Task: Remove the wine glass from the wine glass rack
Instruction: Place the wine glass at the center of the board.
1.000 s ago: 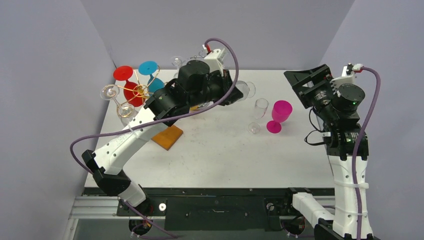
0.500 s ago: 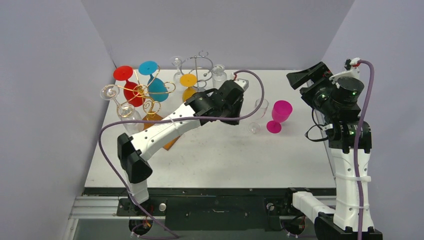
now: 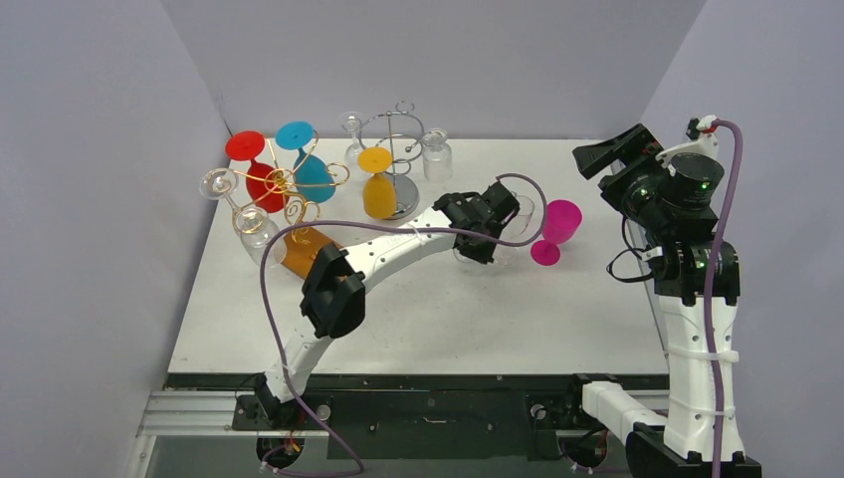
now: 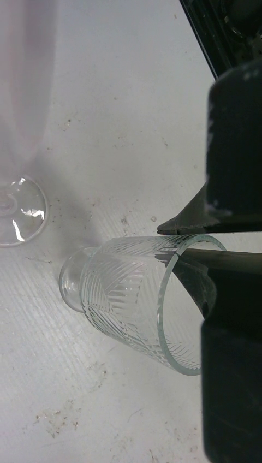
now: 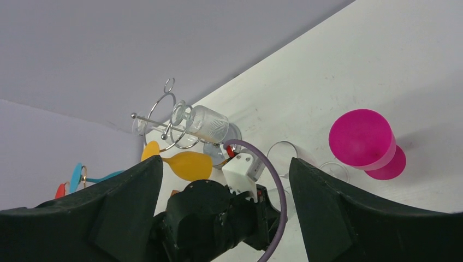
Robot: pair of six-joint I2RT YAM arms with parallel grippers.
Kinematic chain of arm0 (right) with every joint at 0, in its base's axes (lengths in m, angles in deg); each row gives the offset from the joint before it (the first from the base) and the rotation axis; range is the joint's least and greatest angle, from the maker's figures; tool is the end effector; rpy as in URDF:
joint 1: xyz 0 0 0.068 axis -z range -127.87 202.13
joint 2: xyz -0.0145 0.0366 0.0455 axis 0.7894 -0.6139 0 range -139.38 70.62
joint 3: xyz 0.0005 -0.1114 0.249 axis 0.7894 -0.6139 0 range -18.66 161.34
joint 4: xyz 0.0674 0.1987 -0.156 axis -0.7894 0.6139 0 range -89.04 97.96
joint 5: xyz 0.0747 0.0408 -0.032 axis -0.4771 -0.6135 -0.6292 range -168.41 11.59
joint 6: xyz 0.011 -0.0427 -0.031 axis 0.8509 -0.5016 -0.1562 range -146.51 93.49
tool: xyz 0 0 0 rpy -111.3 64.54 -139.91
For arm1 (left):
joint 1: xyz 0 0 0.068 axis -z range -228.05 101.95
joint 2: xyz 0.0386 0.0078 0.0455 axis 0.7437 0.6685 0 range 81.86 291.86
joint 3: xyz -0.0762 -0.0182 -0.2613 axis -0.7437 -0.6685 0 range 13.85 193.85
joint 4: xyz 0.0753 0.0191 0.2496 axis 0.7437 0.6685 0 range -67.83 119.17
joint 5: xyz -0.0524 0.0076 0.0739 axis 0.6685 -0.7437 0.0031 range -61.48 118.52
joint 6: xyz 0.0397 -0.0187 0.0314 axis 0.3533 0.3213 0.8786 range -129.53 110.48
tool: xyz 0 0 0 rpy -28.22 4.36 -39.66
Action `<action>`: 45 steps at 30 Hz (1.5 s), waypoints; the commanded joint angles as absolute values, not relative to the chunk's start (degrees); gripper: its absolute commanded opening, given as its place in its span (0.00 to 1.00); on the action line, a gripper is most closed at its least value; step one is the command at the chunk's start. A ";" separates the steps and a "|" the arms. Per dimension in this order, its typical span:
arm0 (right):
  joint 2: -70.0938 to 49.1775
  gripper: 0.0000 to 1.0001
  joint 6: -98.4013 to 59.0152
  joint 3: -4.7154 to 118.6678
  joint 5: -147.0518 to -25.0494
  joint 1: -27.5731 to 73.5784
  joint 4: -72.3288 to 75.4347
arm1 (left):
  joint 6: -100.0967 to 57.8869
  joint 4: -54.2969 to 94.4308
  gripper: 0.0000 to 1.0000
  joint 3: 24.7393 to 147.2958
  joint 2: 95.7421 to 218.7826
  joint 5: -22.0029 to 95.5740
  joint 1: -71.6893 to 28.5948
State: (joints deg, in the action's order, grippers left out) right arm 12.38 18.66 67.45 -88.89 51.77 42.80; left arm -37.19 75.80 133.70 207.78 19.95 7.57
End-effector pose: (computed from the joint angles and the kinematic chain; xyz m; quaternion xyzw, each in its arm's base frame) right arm 0.1753 0.0075 0.4792 0.2470 0.7468 0.3036 0.5376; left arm 0.2753 -0.3930 0.2666 0.2136 0.9388 -0.1192 0.2427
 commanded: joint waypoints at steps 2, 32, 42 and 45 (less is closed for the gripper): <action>13.07 0.81 16.82 69.43 -86.71 51.95 42.85 | -35.85 75.79 0.00 141.20 211.19 19.22 6.11; 13.23 0.81 16.91 67.78 -86.76 51.95 42.08 | -34.31 80.17 0.32 146.10 213.59 17.71 4.51; 13.40 0.81 16.79 67.76 -86.89 51.95 42.10 | -34.15 81.11 0.45 149.02 211.38 17.03 4.66; 13.40 0.81 16.87 67.75 -87.08 51.95 41.98 | -34.14 81.34 0.49 149.61 209.77 16.86 4.77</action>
State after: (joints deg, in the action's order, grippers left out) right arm 12.47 17.46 67.47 -87.62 51.77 43.92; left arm -34.65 80.80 146.31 213.88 18.04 4.95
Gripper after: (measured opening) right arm 0.809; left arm 0.479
